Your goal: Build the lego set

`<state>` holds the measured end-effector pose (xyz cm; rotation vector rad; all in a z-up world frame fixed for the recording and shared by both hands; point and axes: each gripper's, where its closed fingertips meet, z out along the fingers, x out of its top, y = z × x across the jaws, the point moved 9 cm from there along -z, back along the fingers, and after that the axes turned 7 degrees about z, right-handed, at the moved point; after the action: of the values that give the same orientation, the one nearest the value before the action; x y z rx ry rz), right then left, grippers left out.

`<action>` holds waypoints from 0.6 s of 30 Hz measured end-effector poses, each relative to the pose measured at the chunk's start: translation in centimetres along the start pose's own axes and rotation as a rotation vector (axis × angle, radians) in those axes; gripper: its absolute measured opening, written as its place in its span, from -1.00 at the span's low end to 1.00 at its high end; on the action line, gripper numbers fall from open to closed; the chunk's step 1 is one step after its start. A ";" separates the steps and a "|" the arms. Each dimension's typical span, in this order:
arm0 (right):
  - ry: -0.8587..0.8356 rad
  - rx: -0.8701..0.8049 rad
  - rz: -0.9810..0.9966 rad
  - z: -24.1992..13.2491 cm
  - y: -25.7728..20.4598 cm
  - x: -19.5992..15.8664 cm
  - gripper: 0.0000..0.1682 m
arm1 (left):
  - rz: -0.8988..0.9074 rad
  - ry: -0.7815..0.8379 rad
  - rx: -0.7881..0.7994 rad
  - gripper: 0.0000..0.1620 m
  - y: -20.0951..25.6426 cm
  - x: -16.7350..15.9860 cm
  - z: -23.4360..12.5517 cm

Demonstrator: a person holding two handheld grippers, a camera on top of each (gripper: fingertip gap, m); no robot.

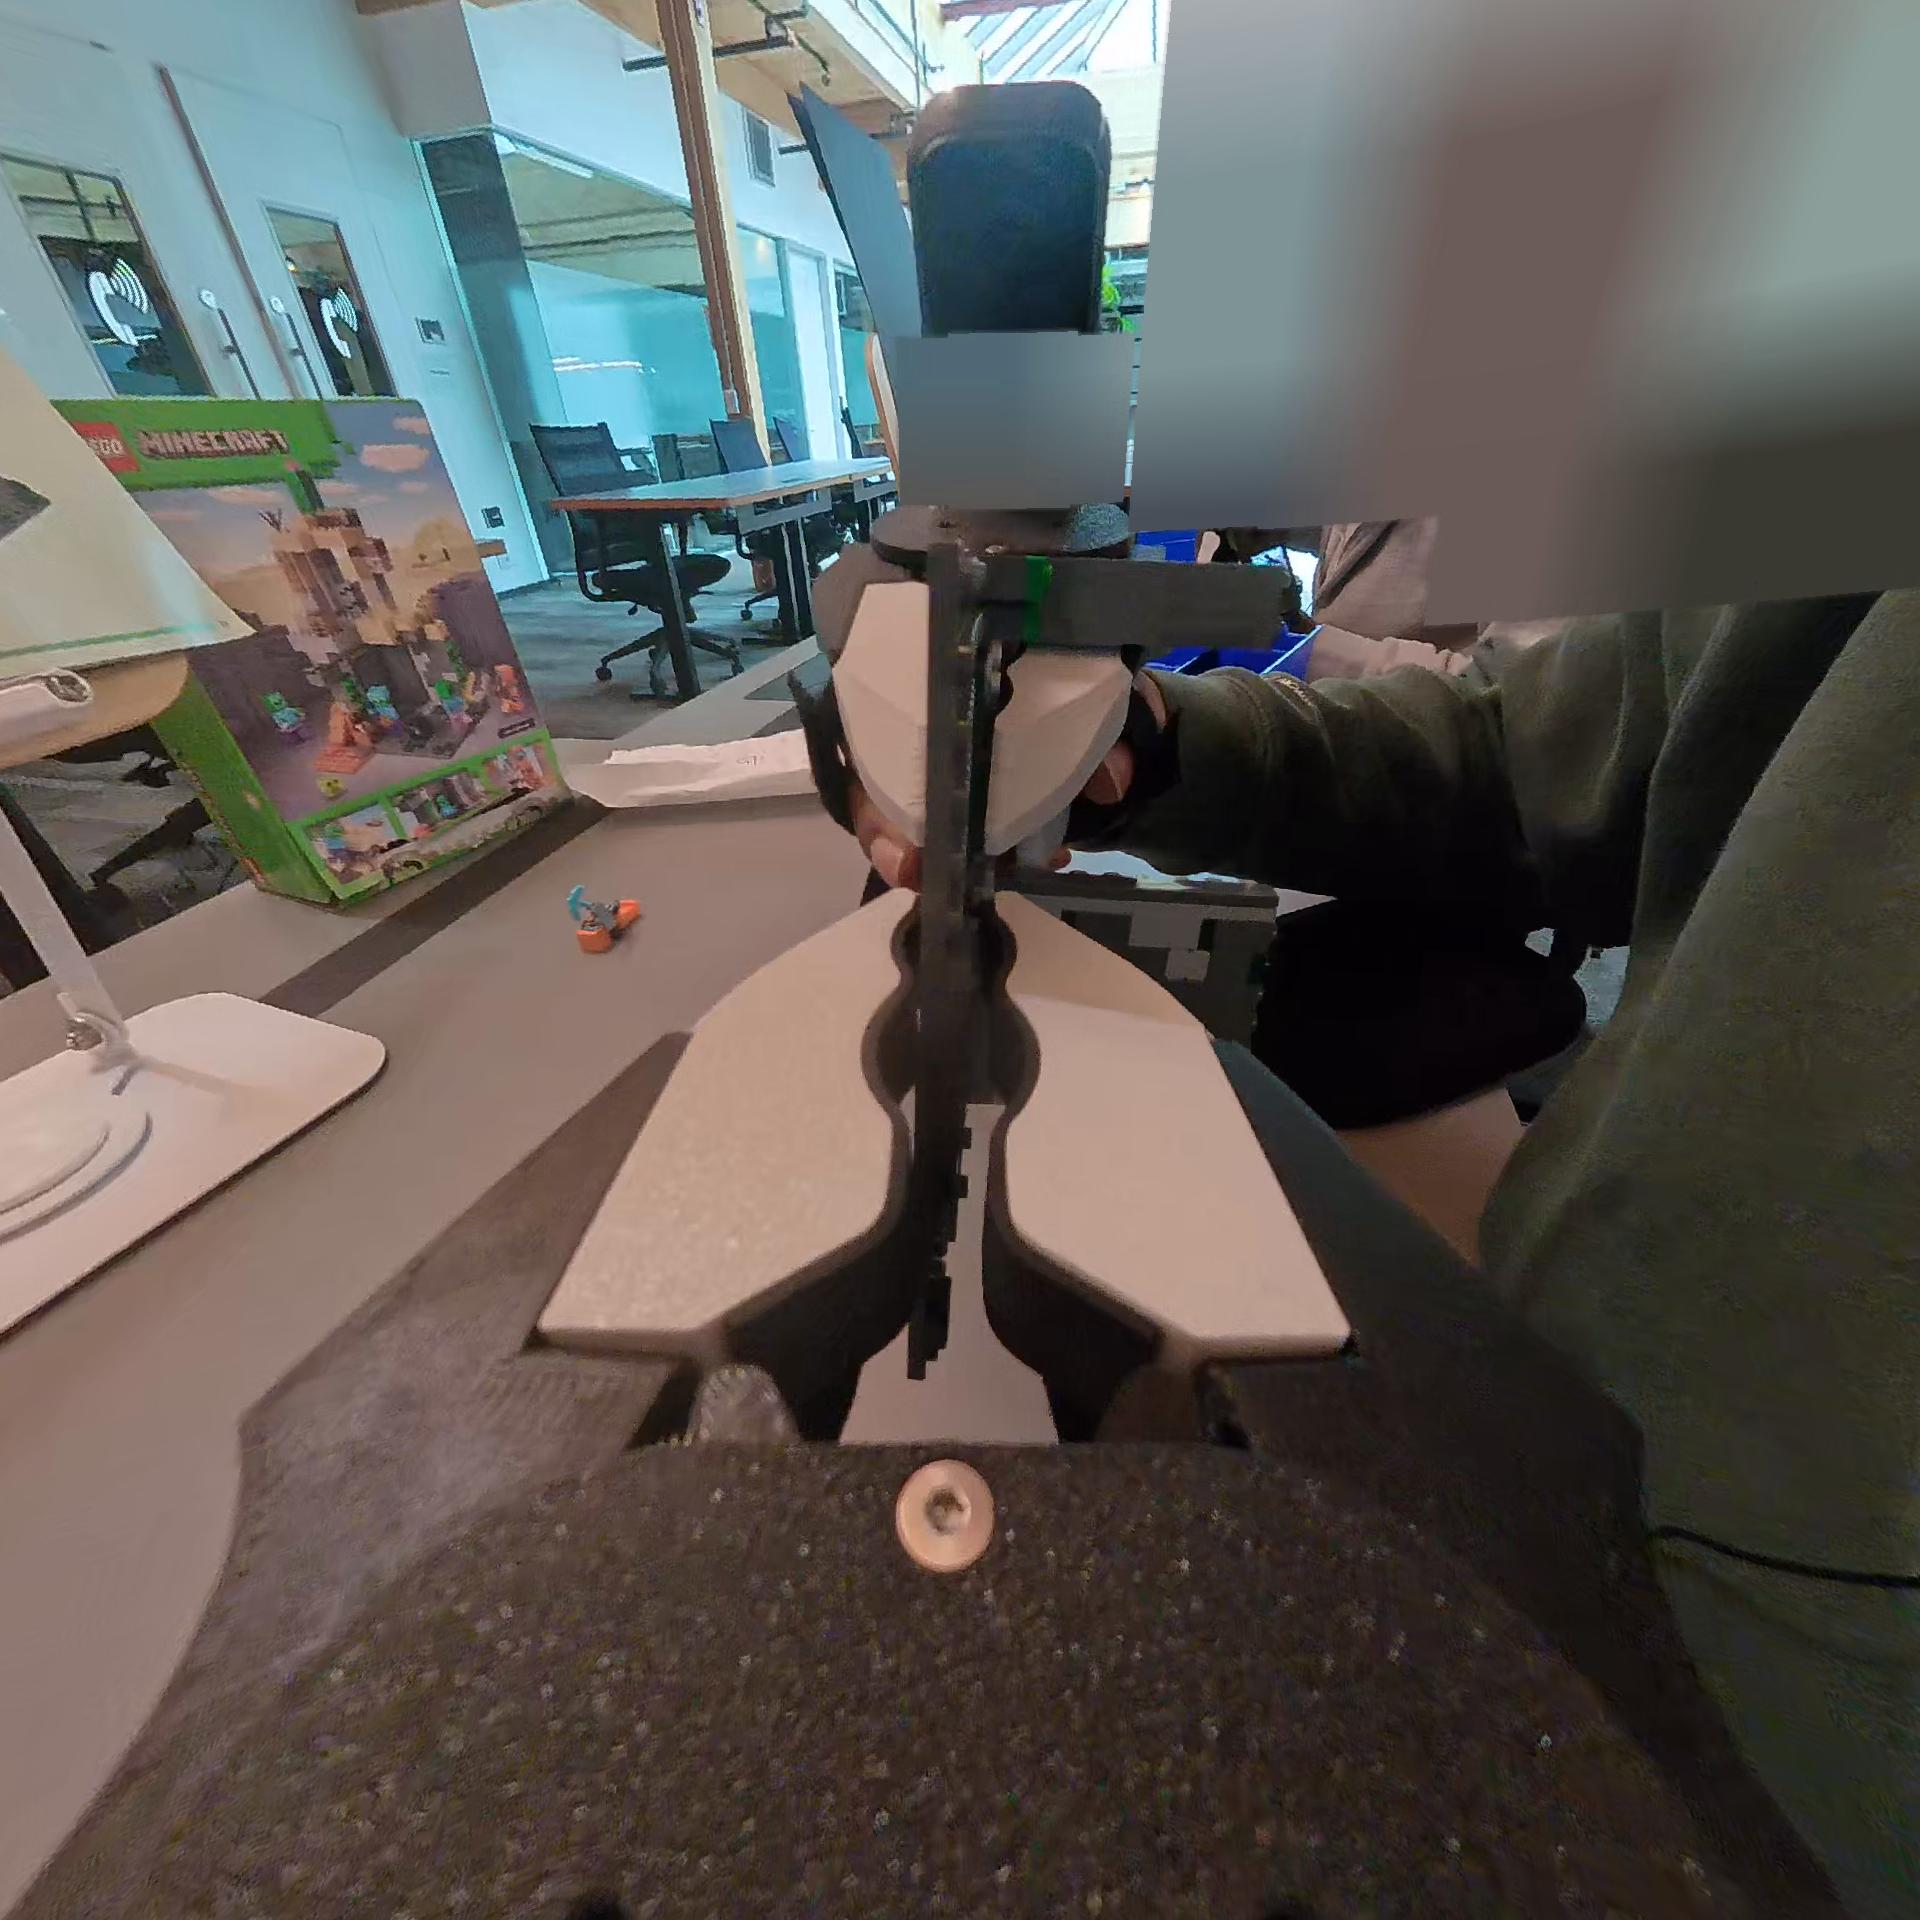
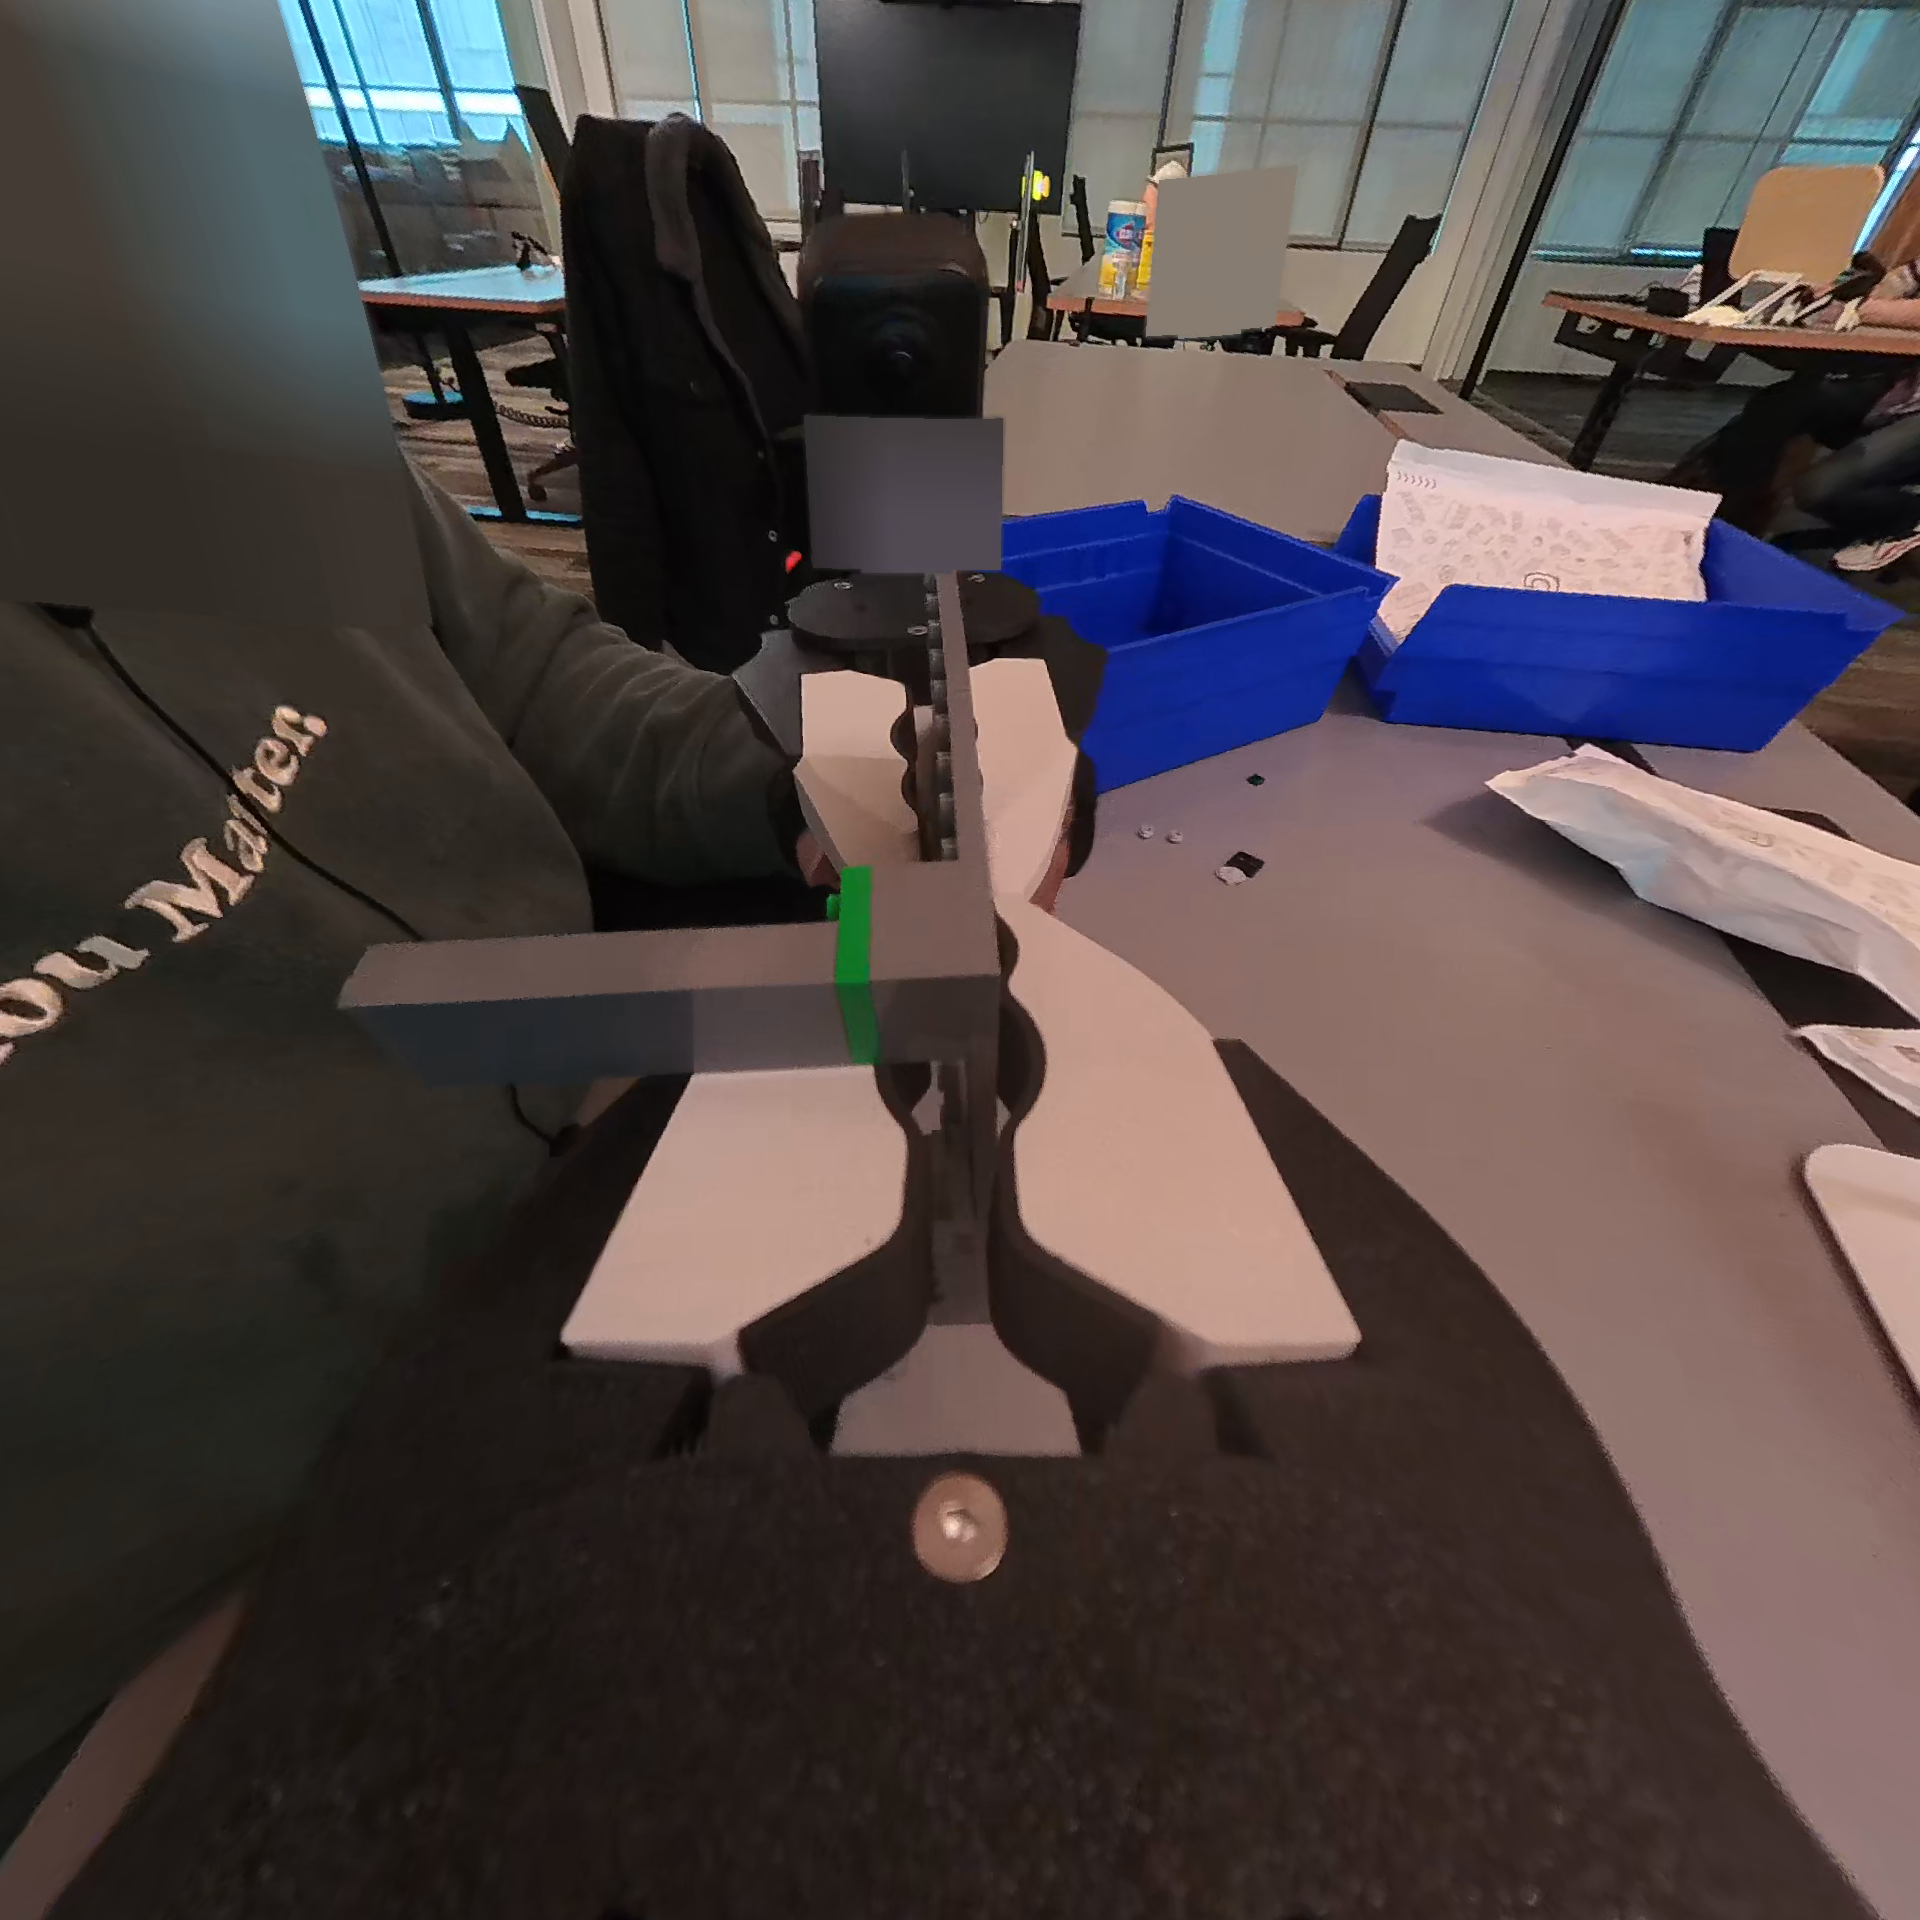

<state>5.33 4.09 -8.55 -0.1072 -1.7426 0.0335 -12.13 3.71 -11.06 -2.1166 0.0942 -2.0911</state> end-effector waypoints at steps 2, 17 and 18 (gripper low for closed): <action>-0.006 0.017 0.016 0.0 0.1 0.2 -0.92 | -0.013 0.003 -0.007 -0.90 0.0 0.0 0.0; -0.261 0.019 -0.059 -0.1 0.4 -0.1 -0.93 | -0.058 0.019 -0.037 -0.91 -0.2 0.1 -0.1; -0.261 0.014 -0.052 -0.1 0.4 -0.1 -0.93 | -0.065 0.024 -0.035 -0.91 -0.3 0.0 -0.1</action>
<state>5.47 4.53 -8.65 -0.0484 -2.0050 0.0229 -12.26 3.95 -11.01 -2.1425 0.0667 -2.1666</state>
